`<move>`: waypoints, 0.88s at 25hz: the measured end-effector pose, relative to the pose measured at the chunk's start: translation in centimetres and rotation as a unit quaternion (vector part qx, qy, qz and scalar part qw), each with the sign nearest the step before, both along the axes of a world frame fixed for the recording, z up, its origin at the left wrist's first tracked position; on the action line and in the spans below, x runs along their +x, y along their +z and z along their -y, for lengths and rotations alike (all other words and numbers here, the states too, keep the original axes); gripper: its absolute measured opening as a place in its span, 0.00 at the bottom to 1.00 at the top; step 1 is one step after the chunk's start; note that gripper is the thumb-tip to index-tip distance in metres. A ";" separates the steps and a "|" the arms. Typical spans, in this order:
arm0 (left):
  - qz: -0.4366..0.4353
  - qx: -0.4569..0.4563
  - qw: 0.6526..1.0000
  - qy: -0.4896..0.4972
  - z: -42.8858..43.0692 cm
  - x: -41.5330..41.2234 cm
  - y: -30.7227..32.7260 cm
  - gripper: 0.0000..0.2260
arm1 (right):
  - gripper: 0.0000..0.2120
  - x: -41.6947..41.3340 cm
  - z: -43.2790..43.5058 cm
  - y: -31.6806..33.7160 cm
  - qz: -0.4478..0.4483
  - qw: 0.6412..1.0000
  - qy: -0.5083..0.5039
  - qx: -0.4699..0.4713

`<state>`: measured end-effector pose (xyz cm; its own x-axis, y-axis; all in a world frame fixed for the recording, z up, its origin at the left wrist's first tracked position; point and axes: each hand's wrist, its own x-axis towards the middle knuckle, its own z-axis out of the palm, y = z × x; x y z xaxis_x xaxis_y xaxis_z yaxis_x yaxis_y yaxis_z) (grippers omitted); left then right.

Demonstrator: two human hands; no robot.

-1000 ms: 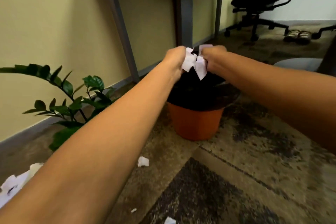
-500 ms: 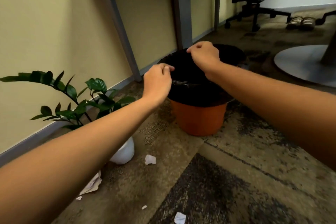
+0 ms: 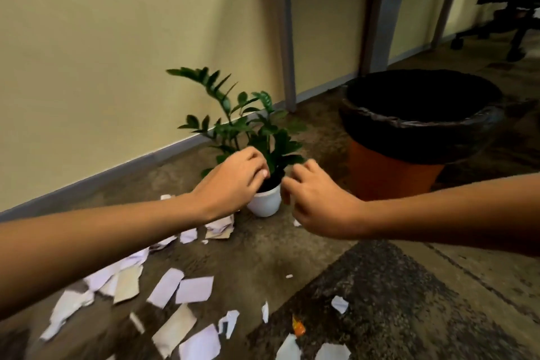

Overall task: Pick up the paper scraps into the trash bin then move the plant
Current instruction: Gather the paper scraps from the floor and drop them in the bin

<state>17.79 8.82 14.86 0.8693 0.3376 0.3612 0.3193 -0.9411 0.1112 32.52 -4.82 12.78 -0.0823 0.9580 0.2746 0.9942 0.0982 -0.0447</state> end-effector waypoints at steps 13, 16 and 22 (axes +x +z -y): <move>-0.060 -0.041 0.989 0.131 -1.2 -17.6 -15.8 0.10 | 0.23 -8.9 3.1 -16.9 0.011 0.983 0.046 -0.175; -0.153 -0.093 0.965 0.190 -0.6 -21.9 -19.9 0.19 | 0.25 -8.6 4.9 -19.5 -0.116 0.980 -0.098 -0.130; -0.195 -0.129 0.961 0.149 0.8 -23.7 -23.9 0.31 | 0.29 -12.6 5.7 -21.5 -0.185 0.960 -0.133 -0.164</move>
<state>-5.95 8.00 -9.01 0.7724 0.6268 -0.1023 0.6349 -0.7588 0.1454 19.97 -10.47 -8.68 0.2224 0.9715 -0.0824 0.8924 -0.2368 -0.3840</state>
